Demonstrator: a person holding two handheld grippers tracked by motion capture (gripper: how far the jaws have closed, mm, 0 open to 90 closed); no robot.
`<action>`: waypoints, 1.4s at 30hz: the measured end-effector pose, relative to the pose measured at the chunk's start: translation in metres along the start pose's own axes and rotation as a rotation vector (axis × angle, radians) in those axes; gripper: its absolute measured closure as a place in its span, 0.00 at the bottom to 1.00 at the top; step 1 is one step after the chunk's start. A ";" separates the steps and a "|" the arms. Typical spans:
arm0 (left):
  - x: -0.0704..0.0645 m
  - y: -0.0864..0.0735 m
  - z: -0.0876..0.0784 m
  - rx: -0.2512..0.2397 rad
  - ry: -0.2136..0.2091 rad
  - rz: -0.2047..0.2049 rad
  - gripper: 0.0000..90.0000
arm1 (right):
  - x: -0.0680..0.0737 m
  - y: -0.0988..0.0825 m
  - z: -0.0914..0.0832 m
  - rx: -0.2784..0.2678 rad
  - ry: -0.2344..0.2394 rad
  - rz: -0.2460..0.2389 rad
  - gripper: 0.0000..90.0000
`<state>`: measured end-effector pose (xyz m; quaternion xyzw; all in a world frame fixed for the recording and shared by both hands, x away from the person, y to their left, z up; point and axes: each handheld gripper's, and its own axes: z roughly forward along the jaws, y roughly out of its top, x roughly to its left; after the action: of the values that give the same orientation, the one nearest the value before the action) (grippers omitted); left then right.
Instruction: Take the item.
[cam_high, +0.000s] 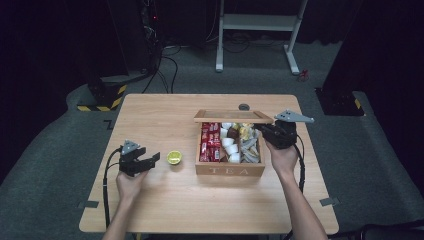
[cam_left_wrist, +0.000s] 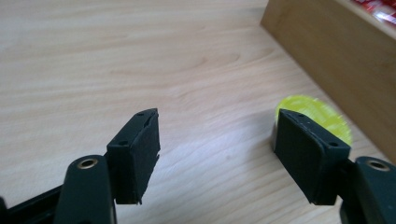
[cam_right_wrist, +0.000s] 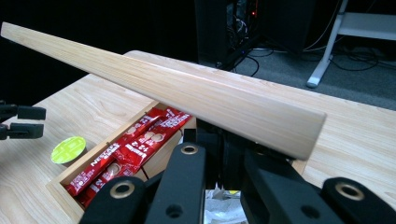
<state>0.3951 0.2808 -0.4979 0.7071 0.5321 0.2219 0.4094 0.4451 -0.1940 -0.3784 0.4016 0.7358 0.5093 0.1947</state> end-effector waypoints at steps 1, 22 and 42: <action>0.002 -0.002 0.000 0.002 0.007 -0.003 0.35 | 0.000 0.000 -0.001 -0.004 -0.001 0.000 0.99; 0.015 -0.033 0.001 0.070 0.078 -0.021 0.35 | 0.003 -0.011 -0.005 0.007 0.005 -0.006 0.99; 0.006 -0.033 0.006 0.112 0.126 0.053 0.30 | 0.008 -0.038 -0.008 0.032 0.023 -0.015 0.98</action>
<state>0.3831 0.2872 -0.5287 0.7275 0.5495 0.2464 0.3288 0.4202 -0.1986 -0.4083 0.3931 0.7492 0.5004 0.1835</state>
